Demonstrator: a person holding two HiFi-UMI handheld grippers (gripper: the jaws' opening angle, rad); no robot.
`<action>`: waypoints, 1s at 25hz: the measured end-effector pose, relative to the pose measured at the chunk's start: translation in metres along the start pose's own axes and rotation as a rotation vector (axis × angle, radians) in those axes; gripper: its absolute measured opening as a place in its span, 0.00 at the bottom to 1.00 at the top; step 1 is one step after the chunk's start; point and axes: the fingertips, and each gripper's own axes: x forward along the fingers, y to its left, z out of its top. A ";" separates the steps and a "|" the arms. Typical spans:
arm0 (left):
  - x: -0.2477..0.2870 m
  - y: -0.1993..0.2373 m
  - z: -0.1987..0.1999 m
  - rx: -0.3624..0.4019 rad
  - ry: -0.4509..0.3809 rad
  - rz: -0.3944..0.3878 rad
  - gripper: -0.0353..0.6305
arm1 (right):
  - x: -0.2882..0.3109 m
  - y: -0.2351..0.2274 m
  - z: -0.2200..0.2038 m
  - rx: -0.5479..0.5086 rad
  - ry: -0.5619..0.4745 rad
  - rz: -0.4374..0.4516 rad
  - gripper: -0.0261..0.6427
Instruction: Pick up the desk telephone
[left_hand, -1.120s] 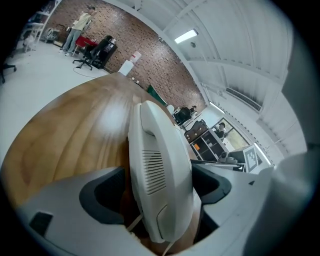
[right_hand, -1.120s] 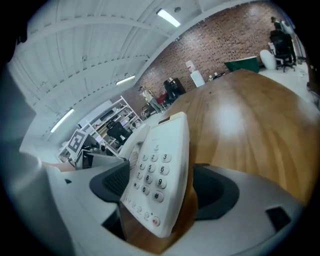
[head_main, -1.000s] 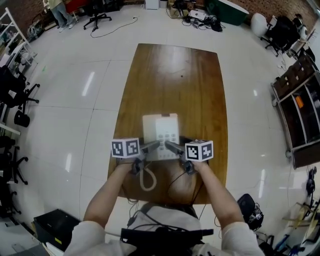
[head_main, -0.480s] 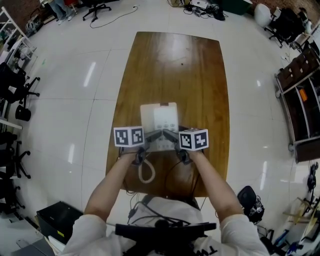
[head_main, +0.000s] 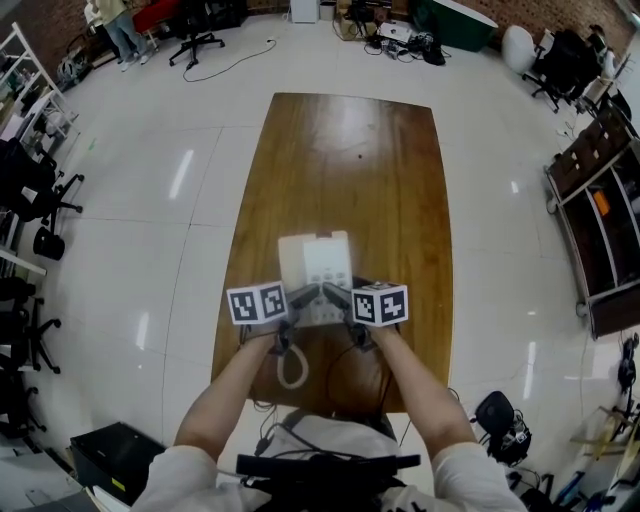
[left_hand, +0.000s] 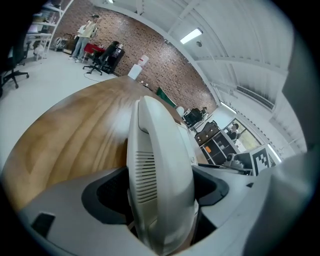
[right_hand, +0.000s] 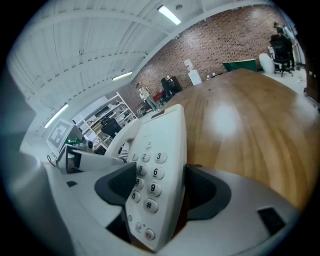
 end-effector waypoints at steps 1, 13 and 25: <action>-0.001 -0.002 -0.001 0.014 -0.008 0.002 0.63 | -0.001 0.001 -0.001 -0.012 -0.001 0.000 0.51; -0.043 -0.031 0.019 0.050 -0.192 -0.049 0.62 | -0.042 0.033 0.029 -0.175 -0.202 -0.034 0.51; -0.112 -0.078 0.064 0.168 -0.377 -0.104 0.62 | -0.090 0.096 0.068 -0.279 -0.372 -0.026 0.51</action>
